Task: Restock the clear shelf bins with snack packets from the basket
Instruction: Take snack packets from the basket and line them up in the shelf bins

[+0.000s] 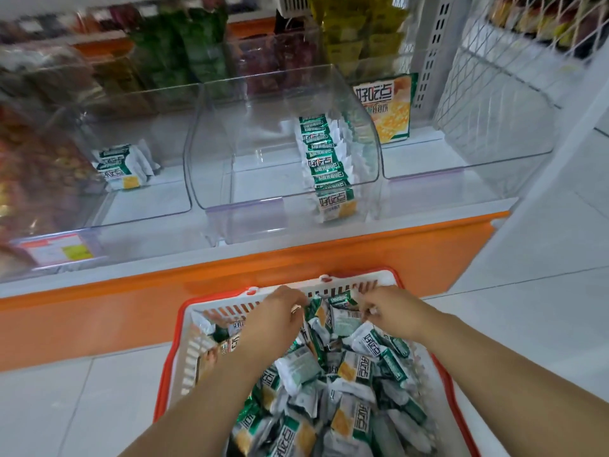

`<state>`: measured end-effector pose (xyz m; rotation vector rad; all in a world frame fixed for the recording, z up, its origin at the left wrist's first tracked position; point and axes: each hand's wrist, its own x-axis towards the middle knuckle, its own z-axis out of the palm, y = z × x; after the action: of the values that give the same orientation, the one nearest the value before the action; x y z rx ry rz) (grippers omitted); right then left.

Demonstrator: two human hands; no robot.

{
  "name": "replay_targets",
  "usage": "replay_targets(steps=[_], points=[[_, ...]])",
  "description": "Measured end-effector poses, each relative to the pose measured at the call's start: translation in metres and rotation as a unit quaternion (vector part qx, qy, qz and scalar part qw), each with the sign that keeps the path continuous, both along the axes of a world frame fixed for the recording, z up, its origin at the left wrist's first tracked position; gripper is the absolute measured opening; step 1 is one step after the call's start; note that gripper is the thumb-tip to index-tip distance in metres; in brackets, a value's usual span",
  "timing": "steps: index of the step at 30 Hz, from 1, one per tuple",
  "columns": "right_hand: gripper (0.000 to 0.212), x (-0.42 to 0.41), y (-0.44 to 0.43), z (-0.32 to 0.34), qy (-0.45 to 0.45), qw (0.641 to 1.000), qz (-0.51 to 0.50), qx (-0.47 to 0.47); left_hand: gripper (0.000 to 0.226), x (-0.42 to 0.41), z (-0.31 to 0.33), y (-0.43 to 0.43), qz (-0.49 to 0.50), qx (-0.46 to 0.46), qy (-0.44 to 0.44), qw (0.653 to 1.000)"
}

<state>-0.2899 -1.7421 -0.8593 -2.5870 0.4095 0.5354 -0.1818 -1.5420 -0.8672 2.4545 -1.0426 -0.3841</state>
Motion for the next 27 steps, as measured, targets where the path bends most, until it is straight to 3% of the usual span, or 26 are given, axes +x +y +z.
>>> replay_targets(steps=[3,7,11,15,17,19,22,24,27], points=[[0.026,-0.009,-0.011,-0.016,0.057,0.998,-0.025,-0.020,0.024,-0.003,-0.026,0.017,-0.010,0.092,0.061,0.994],[0.046,-0.014,-0.012,-0.029,0.126,0.989,0.010,-0.081,0.034,-0.004,-0.041,0.020,-0.035,0.158,0.097,0.982],[0.036,-0.010,-0.002,-0.034,0.114,0.981,0.026,-0.158,0.037,-0.004,-0.044,0.017,-0.040,0.179,0.096,0.978],[0.028,-0.008,-0.009,-0.024,0.060,0.989,-0.010,-0.137,0.045,-0.008,-0.039,0.017,-0.048,0.196,0.091,0.975],[0.024,-0.005,-0.015,-0.008,0.019,0.996,-0.032,-0.081,0.046,-0.010,-0.030,0.014,-0.052,0.172,0.053,0.982],[0.022,-0.001,-0.016,0.018,-0.016,1.000,-0.022,-0.005,0.045,-0.013,-0.010,0.004,-0.058,0.083,0.042,0.994],[0.021,0.005,-0.005,0.059,-0.062,0.996,0.011,0.058,0.059,-0.024,0.036,-0.019,-0.074,-0.044,0.136,0.987],[0.015,0.005,0.004,0.082,-0.099,0.993,0.014,0.063,0.064,-0.031,0.061,-0.032,-0.097,-0.057,0.163,0.980],[0.013,0.002,0.014,0.112,-0.164,0.981,-0.013,0.105,0.057,-0.029,0.087,-0.039,-0.099,-0.055,0.095,0.989]])
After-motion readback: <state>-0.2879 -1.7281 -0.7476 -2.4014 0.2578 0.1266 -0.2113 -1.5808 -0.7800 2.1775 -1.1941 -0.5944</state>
